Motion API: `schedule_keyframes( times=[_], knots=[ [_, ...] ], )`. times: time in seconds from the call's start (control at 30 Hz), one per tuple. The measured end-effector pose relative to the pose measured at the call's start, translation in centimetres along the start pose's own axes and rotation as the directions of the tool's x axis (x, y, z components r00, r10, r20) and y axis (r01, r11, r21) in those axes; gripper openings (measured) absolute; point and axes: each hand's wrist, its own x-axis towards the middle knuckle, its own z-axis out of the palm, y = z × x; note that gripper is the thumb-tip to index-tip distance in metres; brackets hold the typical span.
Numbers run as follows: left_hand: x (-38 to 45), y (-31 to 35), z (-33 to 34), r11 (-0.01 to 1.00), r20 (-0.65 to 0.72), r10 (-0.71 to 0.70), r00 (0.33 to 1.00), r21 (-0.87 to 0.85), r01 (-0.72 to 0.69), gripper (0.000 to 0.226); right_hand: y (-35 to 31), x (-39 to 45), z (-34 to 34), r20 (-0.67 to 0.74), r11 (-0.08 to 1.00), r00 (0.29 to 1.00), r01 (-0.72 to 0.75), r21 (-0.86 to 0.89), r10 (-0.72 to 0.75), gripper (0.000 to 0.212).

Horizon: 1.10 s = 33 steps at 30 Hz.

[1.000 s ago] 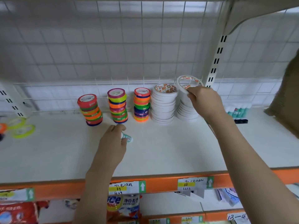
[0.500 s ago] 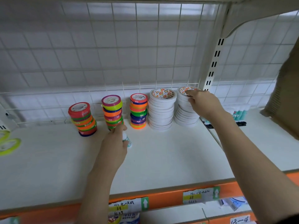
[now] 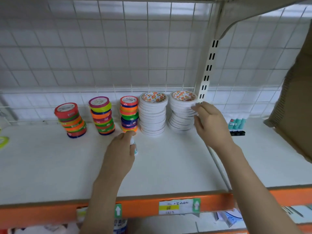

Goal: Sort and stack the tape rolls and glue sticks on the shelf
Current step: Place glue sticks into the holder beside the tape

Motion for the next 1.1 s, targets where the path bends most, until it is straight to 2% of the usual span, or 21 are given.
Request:
schedule_keyframes(
  times=[0.1,0.2,0.37,0.5,0.67,0.8,0.87,0.97,1.1],
  knots=[
    [-1.1,2.6,2.3,1.0,-0.04,0.021,0.999,0.004,-0.021,0.041,2.4,-3.6,-1.2,0.024,0.999,1.0,0.007,0.044,-0.008,0.027],
    [-1.9,4.8,4.9,0.998,-0.101,0.06,0.993,0.018,-0.059,0.038,6.0,-6.7,-2.7,0.142,0.999,0.989,-0.033,0.028,0.028,0.031],
    [-2.6,8.4,8.1,0.998,-0.182,0.063,0.981,0.028,-0.058,0.038,12.3,-9.5,-4.9,0.383,0.985,0.908,-0.159,-0.06,0.17,0.033],
    [-2.8,11.3,9.6,0.997,-0.196,0.072,0.978,0.002,-0.073,0.037,15.1,-9.9,-4.7,0.452,0.974,0.863,-0.207,-0.095,0.228,0.035],
    [-1.0,15.0,10.4,0.992,-0.17,0.073,0.983,-0.088,-0.089,0.034,15.9,-10.5,-3.1,0.376,0.971,0.895,-0.209,-0.119,0.239,0.027],
    [2.3,17.5,11.5,0.975,-0.133,0.159,0.978,-0.133,-0.176,0.023,16.2,-10.5,-2.5,0.331,0.971,0.914,-0.207,-0.122,0.236,0.028],
    [3.9,18.5,12.2,0.965,-0.123,0.204,0.971,-0.14,-0.221,0.024,16.4,-10.7,-2.3,0.319,0.973,0.92,-0.201,-0.115,0.228,0.032],
    [6.0,19.5,13.2,0.958,-0.107,0.255,0.961,-0.107,-0.267,0.03,16.3,-10.8,-2.2,0.333,0.972,0.915,-0.199,-0.125,0.23,0.024],
    [7.6,20.0,14.3,0.957,-0.096,0.26,0.961,-0.105,-0.269,0.034,16.2,-10.7,-2.2,0.292,0.968,0.927,-0.2,-0.152,0.237,0.039]
  ],
)
